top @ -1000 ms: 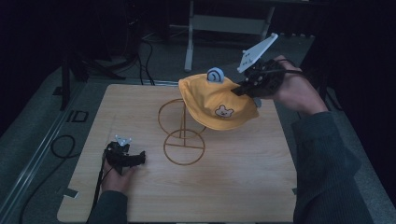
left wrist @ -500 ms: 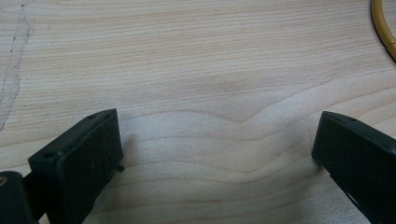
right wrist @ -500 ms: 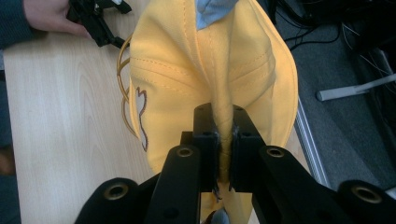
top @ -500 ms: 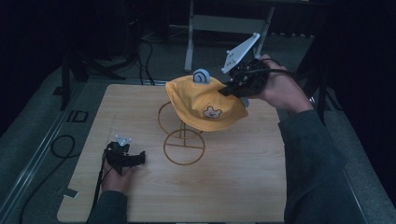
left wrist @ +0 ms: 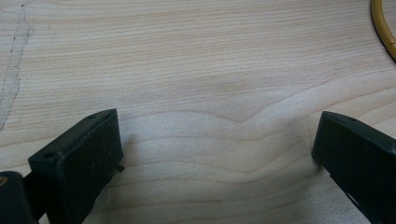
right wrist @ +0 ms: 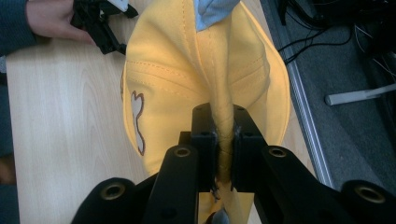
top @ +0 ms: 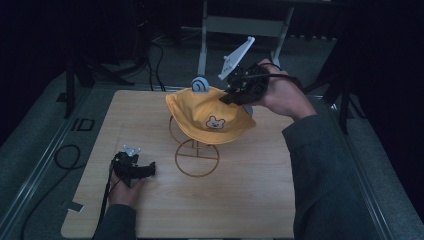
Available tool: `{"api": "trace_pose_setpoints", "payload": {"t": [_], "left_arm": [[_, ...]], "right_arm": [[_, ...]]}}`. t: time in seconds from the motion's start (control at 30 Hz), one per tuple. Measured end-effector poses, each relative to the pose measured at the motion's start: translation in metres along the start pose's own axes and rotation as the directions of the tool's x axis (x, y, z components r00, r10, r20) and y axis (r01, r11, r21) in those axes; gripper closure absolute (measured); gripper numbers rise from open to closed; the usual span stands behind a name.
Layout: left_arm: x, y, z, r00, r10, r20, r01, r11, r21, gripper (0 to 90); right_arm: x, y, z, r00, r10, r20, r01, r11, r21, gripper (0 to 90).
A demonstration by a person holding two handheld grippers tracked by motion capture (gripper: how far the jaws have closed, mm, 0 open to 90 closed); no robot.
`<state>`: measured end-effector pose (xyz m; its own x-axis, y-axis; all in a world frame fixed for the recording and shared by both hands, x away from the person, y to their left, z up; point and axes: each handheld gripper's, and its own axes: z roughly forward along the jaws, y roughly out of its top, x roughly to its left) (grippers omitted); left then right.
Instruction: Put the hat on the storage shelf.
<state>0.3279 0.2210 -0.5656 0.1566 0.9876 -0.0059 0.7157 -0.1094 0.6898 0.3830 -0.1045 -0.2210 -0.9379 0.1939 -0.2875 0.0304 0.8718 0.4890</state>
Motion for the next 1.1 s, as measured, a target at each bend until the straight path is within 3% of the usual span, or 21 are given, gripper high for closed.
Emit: {"api": "trace_pose_setpoints", "payload": {"t": [0.67,0.9,1.1], "left_arm": [[0.000,0.000,0.000,1.0000,0.000,0.002,0.000,1.0000,0.001,1.5],[0.000,0.000,0.000,1.0000,0.000,0.003,0.000,1.0000,0.004,1.5],[0.000,0.000,0.000,1.0000,-0.001,0.002,0.001,1.0000,0.002,1.6]], "right_arm": [[0.004,0.032,0.047,0.9999,0.015,-0.002,-0.015,1.000,0.010,82.3],[0.002,0.038,0.062,0.9986,0.034,0.040,-0.035,0.999,0.014,77.2],[0.003,0.038,0.070,0.9979,0.033,0.056,-0.035,0.999,0.022,65.1]]}}
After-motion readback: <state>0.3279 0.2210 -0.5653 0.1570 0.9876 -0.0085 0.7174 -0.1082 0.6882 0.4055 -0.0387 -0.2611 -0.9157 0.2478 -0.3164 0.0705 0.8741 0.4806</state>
